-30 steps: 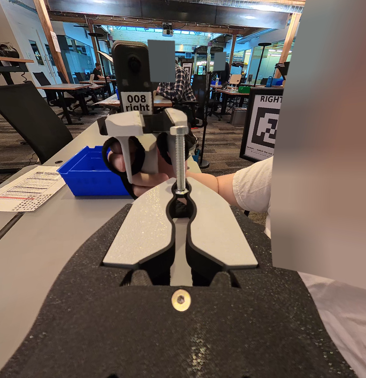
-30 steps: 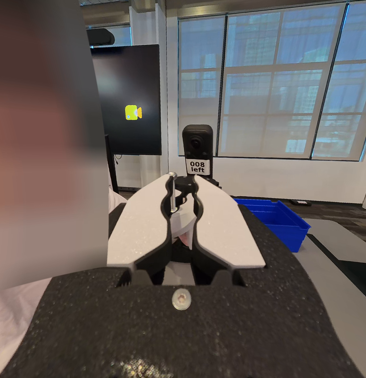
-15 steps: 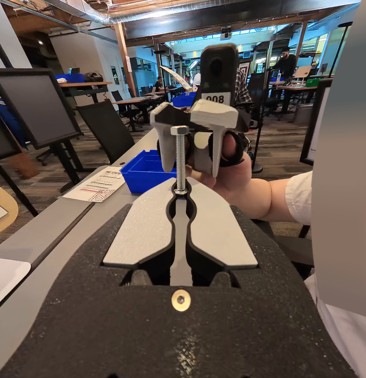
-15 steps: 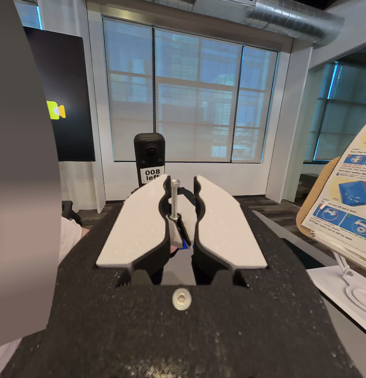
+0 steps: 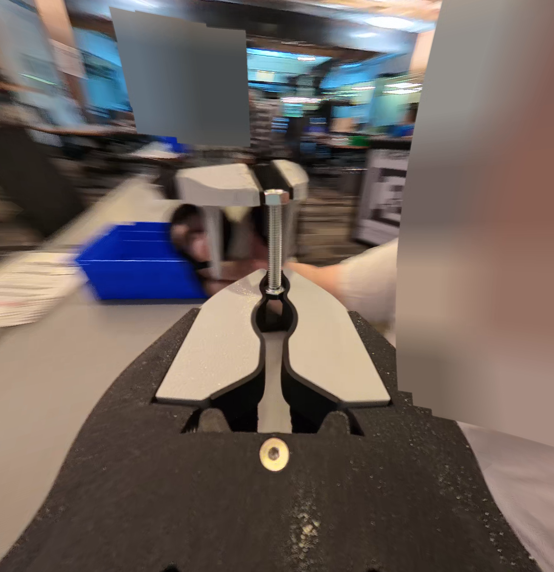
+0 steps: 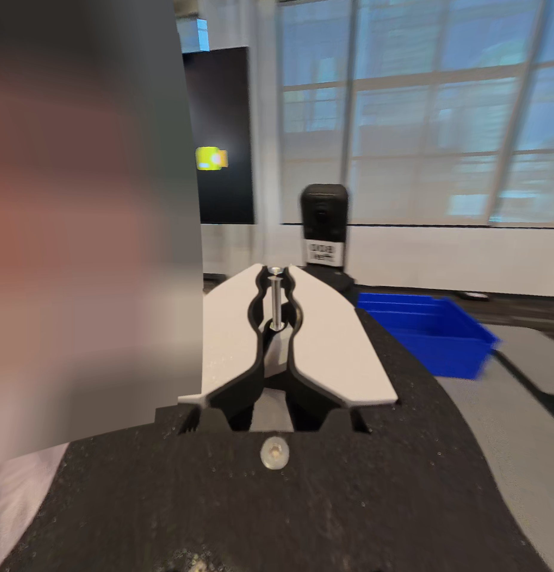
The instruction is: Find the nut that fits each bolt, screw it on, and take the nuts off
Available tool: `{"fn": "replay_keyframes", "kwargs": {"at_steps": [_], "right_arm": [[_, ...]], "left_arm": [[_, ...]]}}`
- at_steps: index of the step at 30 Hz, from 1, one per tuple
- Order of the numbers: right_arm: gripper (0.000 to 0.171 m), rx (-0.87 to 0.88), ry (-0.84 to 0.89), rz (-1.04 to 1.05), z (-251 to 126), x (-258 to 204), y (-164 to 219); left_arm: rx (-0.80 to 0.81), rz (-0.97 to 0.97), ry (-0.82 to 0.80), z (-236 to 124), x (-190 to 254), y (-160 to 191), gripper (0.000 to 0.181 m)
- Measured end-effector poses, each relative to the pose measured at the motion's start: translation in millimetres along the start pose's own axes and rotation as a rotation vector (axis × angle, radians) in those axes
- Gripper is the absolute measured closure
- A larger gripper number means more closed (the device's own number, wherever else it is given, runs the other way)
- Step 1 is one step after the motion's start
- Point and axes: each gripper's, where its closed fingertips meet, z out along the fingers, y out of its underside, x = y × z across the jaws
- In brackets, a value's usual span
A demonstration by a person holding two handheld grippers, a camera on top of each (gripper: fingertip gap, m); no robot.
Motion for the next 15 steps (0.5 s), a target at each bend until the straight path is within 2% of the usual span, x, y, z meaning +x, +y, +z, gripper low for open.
{"fn": "replay_keyframes", "kwargs": {"at_steps": [5,9,11,13,14,15], "right_arm": [[0.161,0.079,-0.414,0.124,-12.9,-29.7,7.8],[0.162,0.135,-0.575,0.180,-18.8,-39.4,14.7],[0.162,0.147,-0.609,0.188,-19.8,-42.0,16.8],[0.162,0.141,-0.577,0.163,-19.8,-38.9,16.8],[0.159,0.139,-0.549,0.147,-20.3,-36.7,14.4],[0.146,0.132,-0.494,0.139,-19.8,-31.3,10.5]], "left_arm": [[0.017,-0.185,0.344,11.8,39.4,7.9,0.178],[0.049,-0.333,0.557,16.1,56.8,12.4,0.178],[0.056,-0.341,0.594,17.1,61.0,14.0,0.178],[0.043,-0.309,0.542,18.9,56.6,15.6,0.178],[0.040,-0.287,0.506,18.4,52.6,15.3,0.178],[0.037,-0.261,0.453,17.9,46.5,14.6,0.178]]}}
